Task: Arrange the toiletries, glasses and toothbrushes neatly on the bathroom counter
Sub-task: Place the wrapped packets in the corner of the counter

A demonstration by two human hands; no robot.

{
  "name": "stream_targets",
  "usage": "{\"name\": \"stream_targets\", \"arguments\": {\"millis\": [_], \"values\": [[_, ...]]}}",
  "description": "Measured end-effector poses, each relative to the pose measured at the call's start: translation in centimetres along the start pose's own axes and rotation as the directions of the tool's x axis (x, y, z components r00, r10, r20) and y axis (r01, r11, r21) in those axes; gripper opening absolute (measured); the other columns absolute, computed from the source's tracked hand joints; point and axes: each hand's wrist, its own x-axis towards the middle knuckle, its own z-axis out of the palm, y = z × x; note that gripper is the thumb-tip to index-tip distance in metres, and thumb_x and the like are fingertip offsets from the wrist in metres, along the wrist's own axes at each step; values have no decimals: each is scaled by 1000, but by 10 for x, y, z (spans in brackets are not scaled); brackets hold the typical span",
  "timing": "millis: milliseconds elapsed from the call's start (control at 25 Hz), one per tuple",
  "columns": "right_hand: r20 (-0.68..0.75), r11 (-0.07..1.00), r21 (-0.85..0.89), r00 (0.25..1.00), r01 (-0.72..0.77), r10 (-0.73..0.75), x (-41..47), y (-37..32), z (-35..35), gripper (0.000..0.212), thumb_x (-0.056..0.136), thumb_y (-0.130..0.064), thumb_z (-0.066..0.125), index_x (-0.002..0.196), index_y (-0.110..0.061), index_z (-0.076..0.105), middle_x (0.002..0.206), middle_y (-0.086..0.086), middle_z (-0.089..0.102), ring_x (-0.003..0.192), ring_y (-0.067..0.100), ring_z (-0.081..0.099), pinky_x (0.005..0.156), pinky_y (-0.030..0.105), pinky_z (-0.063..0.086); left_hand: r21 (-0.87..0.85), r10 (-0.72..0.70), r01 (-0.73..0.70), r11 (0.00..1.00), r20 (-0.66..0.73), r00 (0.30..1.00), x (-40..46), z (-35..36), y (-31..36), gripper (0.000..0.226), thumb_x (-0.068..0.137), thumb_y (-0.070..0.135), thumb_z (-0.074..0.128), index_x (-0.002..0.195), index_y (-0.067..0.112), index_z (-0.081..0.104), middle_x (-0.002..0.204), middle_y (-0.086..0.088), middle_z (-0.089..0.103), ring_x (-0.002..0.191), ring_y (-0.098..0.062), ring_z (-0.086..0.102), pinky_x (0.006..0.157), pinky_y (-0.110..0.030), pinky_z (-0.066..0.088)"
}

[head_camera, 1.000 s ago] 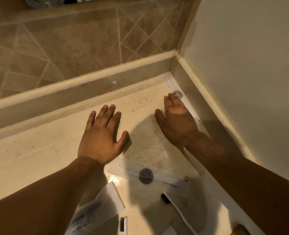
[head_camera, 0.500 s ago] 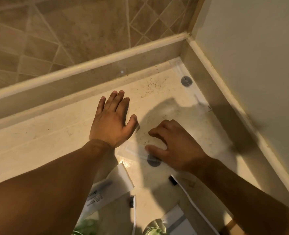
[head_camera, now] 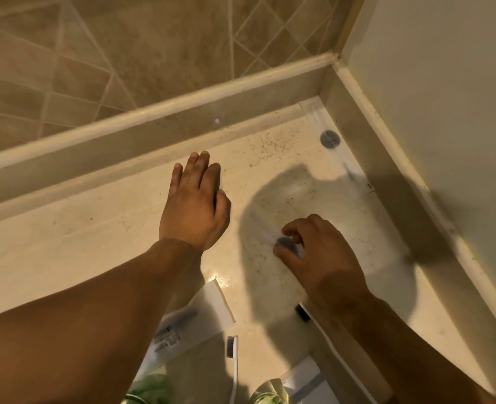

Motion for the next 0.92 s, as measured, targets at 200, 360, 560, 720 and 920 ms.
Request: {"name": "stream_targets", "arguments": {"millis": [200, 360, 560, 720, 920], "values": [[-172, 989, 76, 975, -127, 138, 44, 7, -20, 27, 95, -46, 63, 113, -26, 65, 106, -8, 62, 93, 9, 62, 89, 27, 53, -12, -7, 7, 1000, -10, 1000, 0, 2, -1, 57, 99, 29, 41, 151, 8, 48, 167, -12, 31, 159, -23, 16, 130, -44, 6], [-256, 989, 40, 955, -141, 146, 83, 0, -28, 19, 95, -37, 66, 104, -20, 72, 100, -3, 68, 81, 8, 61, 81, 21, 48, -1, -7, 7, 1000, 1, 1000, 0, 1, -2, 62, 97, 37, 43, 151, 9, 48, 168, -11, 31, 159, -21, 15, 130, -42, 3], [-279, 989, 40, 949, -142, 147, 93, -14, -31, 21, 99, -35, 61, 107, -19, 72, 107, 1, 67, 88, 13, 63, 91, 26, 52, -2, -11, 11, 1000, 20, 1000, 2, -2, 0, 66, 96, 42, 41, 153, 10, 47, 169, -9, 29, 159, -20, 13, 130, -42, 3], [-273, 988, -8, 951, -155, 147, 50, -8, -20, 25, 99, -42, 56, 122, -34, 61, 119, -3, 58, 108, 14, 56, 100, 32, 48, 18, -3, 3, 1000, 22, 1000, 1, -4, -1, 65, 97, 42, 39, 153, 10, 46, 169, -10, 29, 159, -22, 13, 130, -41, 1], [-280, 984, -18, 946, -178, 166, 48, -4, -10, 38, 102, -35, 54, 140, -33, 51, 127, 2, 53, 118, 21, 53, 106, 38, 47, 22, 3, -4, 1000, 31, 1000, 1, -4, -1, 66, 97, 43, 37, 154, 10, 45, 169, -10, 28, 159, -22, 12, 130, -40, 0]]}}
